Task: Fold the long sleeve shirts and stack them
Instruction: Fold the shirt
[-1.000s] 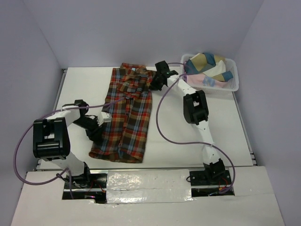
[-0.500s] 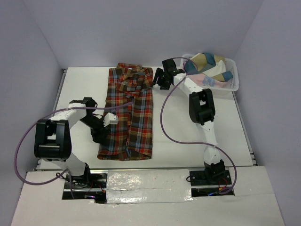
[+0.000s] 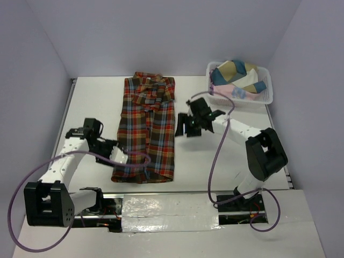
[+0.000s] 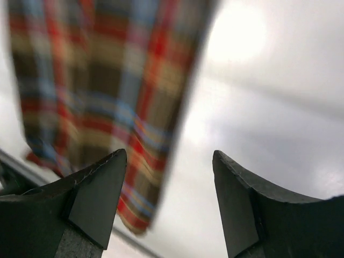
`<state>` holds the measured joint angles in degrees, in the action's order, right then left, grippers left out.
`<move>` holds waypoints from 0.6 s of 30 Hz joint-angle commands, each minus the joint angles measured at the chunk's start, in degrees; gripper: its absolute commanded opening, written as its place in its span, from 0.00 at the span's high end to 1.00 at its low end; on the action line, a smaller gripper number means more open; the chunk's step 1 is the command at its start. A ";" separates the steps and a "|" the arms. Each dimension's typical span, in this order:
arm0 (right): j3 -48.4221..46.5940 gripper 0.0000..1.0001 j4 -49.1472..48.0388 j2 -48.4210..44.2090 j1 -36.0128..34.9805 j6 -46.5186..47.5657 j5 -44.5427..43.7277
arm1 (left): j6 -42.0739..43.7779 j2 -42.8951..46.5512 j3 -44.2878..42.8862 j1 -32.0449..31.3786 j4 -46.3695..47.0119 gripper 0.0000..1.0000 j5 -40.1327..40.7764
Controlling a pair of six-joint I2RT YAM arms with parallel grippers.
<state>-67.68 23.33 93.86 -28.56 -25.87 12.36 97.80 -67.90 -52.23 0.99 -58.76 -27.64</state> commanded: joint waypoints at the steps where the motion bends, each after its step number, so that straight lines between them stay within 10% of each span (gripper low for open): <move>1: 12.08 0.28 -3.28 -1.48 -2.99 -0.15 8.28 | 20.56 5.04 10.46 -2.75 3.55 0.31 -0.49; 7: 22.14 0.29 -12.61 -4.30 -4.75 -3.13 12.17 | 36.31 9.45 19.79 -4.86 4.36 0.24 2.50; 18: 26.72 0.29 -13.14 -2.29 -12.22 -5.33 12.42 | 30.52 6.91 28.49 -8.82 13.32 0.28 5.13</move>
<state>-42.96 9.89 90.56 -38.33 -30.74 25.36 112.33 -58.65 -27.38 -7.42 -50.06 -23.83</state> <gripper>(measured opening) 0.709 0.727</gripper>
